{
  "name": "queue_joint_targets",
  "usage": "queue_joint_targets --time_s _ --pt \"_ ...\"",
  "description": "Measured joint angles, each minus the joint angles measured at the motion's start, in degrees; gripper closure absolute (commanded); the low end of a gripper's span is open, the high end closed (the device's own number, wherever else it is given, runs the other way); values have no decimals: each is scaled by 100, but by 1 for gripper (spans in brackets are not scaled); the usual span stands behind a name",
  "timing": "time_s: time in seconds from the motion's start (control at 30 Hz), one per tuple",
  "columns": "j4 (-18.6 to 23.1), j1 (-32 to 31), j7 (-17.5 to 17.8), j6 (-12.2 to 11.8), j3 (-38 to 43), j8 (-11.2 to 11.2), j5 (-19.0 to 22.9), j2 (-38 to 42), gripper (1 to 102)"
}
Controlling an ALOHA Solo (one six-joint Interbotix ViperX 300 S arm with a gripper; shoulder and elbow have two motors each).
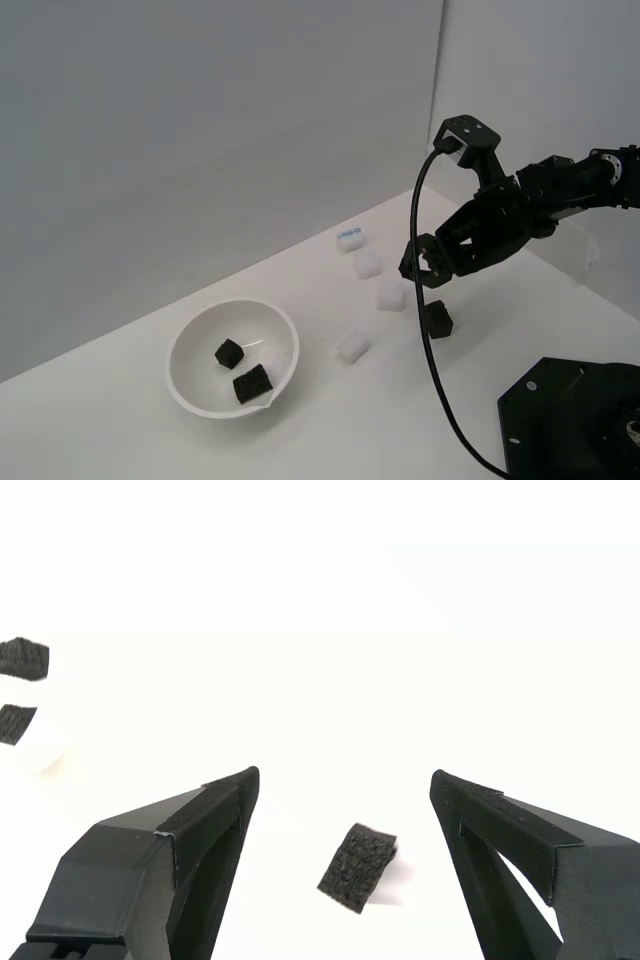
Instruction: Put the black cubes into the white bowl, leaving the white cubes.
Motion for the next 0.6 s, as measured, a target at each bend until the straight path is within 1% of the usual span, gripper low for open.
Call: queue_joint_targets --time_s 0.2,0.27,0.4,0.6 --pt "97 202 -26 0 149 0 97 149 6" --pt "88 255 35 0 167 0 97 176 6" --pt "35 255 220 0 123 0 35 114 6" --pt "-246 255 650 0 -237 0 -237 -237 6"
